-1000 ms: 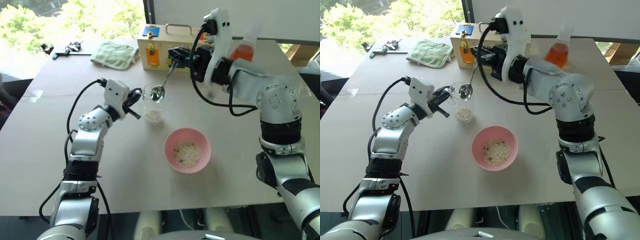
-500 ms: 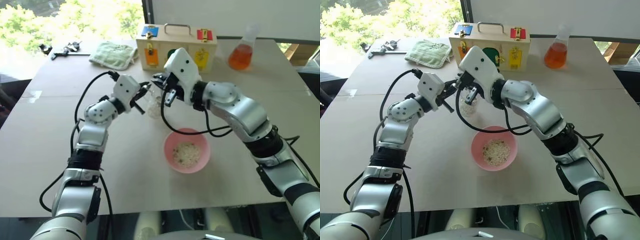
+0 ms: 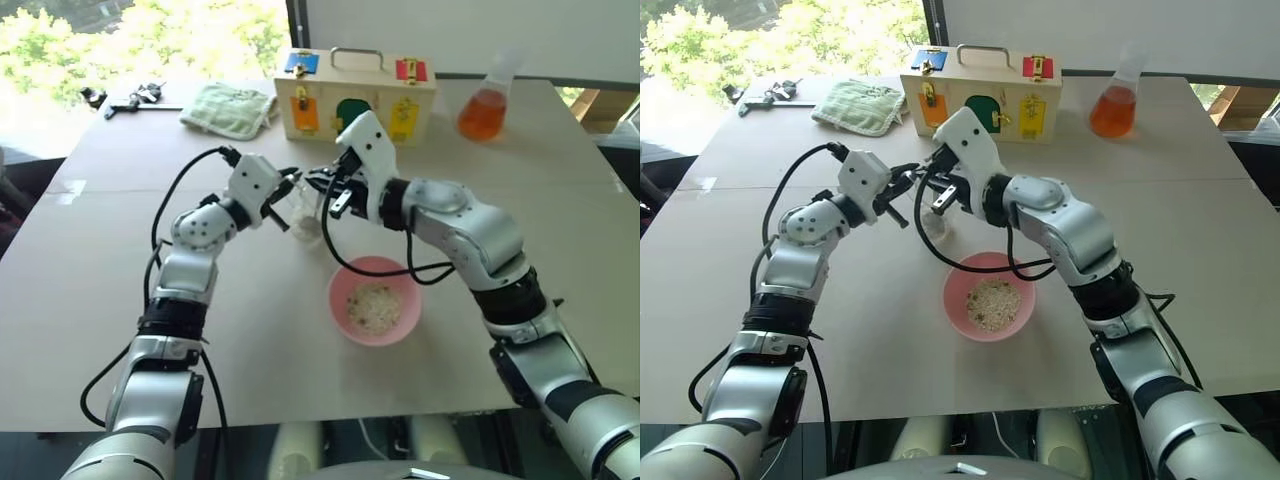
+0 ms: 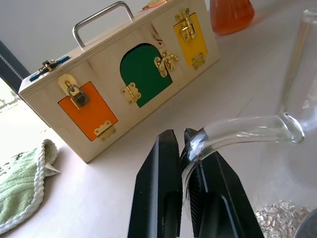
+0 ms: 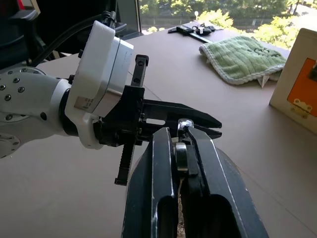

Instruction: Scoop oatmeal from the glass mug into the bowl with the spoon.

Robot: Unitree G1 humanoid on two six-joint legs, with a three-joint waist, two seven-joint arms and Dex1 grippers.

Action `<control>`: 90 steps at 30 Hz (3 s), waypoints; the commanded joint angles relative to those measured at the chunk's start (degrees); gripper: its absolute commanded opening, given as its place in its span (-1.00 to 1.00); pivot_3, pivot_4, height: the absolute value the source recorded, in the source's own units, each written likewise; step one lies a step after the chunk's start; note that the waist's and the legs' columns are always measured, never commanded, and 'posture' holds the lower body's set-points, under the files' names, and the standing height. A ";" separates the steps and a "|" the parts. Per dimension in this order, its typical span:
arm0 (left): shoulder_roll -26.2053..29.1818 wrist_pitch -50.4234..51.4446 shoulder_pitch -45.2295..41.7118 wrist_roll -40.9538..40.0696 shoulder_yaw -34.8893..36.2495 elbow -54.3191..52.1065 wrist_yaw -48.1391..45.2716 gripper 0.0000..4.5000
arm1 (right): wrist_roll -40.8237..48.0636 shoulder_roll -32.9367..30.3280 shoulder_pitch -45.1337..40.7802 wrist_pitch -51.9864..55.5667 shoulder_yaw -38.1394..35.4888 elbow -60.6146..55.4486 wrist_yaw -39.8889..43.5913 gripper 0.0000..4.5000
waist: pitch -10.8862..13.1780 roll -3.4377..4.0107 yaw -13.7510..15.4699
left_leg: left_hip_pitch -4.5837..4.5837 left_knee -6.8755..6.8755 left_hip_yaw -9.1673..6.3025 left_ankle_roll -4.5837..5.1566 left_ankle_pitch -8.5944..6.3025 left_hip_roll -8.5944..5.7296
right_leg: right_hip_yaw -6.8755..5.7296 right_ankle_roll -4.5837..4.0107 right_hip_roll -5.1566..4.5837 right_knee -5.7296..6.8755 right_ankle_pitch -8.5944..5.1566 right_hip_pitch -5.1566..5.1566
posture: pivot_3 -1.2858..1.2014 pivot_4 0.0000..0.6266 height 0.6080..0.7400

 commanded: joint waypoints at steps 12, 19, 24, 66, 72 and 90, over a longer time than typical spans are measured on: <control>-0.35 -5.61 -1.50 -0.37 2.09 -0.68 2.39 -0.96 | 10.02 9.75 -4.19 22.68 -25.34 5.86 -14.36 -1.00 | 0.00 0.00 -0.08 | 0.00 -0.01 0.01 0.00 0.00 -0.01 | 0.00 0.00 0.00 0.00 0.00 0.00 | 0.03 -0.52 1.00; -1.04 -7.66 -1.46 1.06 1.40 0.34 3.98 -0.96 | 12.38 11.41 -7.61 27.36 -34.26 6.47 -20.74 -1.00 | 0.00 0.00 -0.09 | 0.00 -0.02 0.01 0.00 0.00 -0.01 | 0.01 0.00 0.00 0.00 0.00 0.00 | 0.03 -0.52 1.00; -2.03 -8.25 -1.20 2.18 1.31 0.25 5.97 -0.96 | 13.74 10.79 -9.40 29.55 -37.67 5.26 -23.40 -1.00 | 0.00 0.01 -0.11 | 0.00 -0.02 0.01 0.00 0.00 -0.01 | 0.01 0.00 0.00 0.00 0.00 0.00 | 0.03 -0.52 1.00; -11.92 -12.30 5.35 -4.95 6.85 -1.46 16.33 -0.96 | 17.83 14.19 -23.59 43.09 -72.05 5.64 -46.00 -1.00 | 0.00 0.01 -0.11 | 0.00 -0.12 0.05 0.00 0.00 -0.01 | 0.04 0.00 -0.02 -0.02 0.00 -0.01 | 0.03 -0.52 1.00; -13.38 -12.71 5.97 -5.32 6.28 -1.92 15.86 -0.96 | 19.43 16.89 -23.92 43.09 -73.69 4.63 -49.03 -1.00 | -0.01 0.02 -0.10 | 0.01 -0.12 0.06 -0.01 0.00 -0.01 | 0.05 0.00 -0.02 -0.01 0.00 -0.01 | 0.03 -0.52 1.00; -14.67 -14.35 4.15 -5.76 6.71 0.95 15.27 -0.96 | 33.09 18.77 -25.86 43.09 -81.09 5.27 -60.48 -1.00 | -0.01 0.02 -0.11 | 0.00 -0.17 0.06 -0.02 0.01 -0.02 | 0.06 0.00 -0.02 -0.04 0.00 -0.01 | 0.03 -0.52 1.00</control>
